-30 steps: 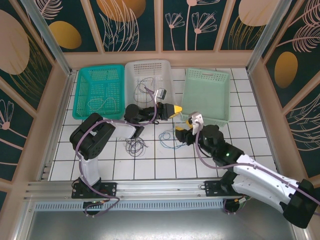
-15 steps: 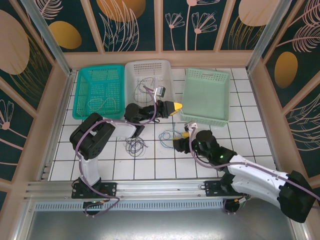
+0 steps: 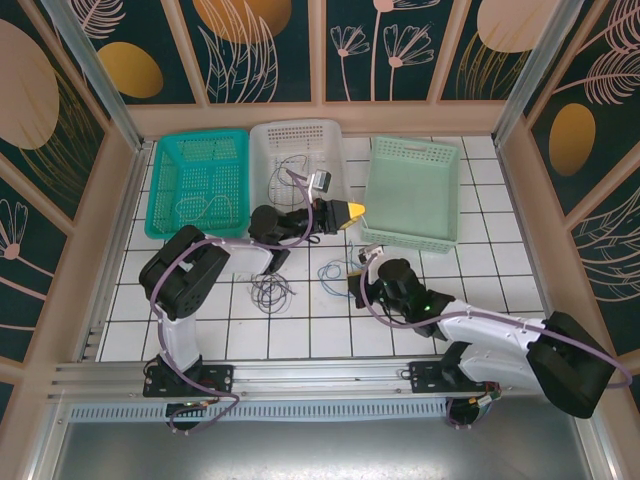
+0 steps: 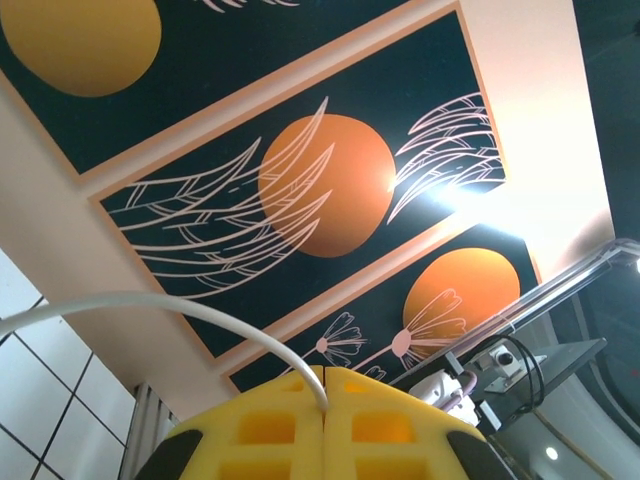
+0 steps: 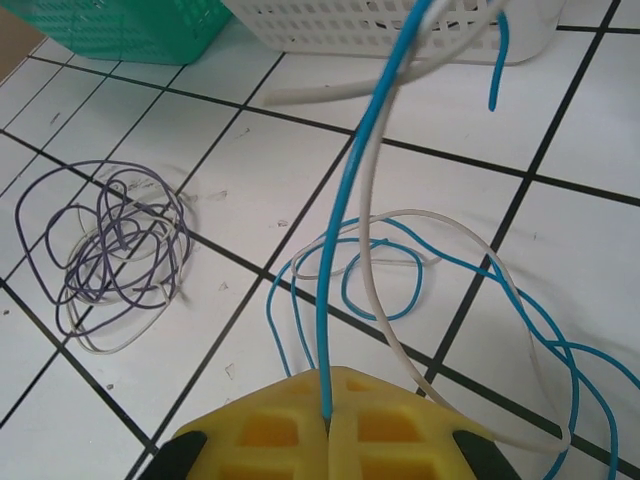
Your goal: Untangle the cables
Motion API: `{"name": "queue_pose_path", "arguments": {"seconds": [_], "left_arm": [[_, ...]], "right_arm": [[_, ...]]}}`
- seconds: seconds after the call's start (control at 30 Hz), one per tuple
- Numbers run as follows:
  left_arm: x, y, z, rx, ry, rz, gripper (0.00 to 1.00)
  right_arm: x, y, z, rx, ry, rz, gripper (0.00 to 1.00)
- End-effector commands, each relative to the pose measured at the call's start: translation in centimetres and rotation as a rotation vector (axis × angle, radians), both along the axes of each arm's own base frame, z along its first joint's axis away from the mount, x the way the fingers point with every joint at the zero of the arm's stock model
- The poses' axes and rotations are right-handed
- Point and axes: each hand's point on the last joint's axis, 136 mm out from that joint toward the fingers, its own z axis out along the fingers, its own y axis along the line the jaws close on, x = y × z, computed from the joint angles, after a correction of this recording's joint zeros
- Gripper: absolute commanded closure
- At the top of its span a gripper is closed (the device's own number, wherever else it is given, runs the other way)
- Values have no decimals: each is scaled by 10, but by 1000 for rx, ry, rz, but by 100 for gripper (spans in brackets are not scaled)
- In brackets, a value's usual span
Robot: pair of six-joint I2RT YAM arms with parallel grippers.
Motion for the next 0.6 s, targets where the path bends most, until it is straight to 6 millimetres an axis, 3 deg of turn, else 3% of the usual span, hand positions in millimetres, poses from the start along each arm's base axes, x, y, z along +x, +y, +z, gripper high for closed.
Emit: {"name": "queue_pose_path", "arguments": {"seconds": [0.0,0.3,0.57], "left_arm": [[-9,5,54,-81,-185,19,100],[9,13,105,41,-408,165,100],[17,29,103,200,-486,278,100]], "right_arm": [[-4,-3,7,47,-3,-18,100],[-11,-30,-18,32,77,-133,100],[-6,-41,-20,10,72,-185,100]]}}
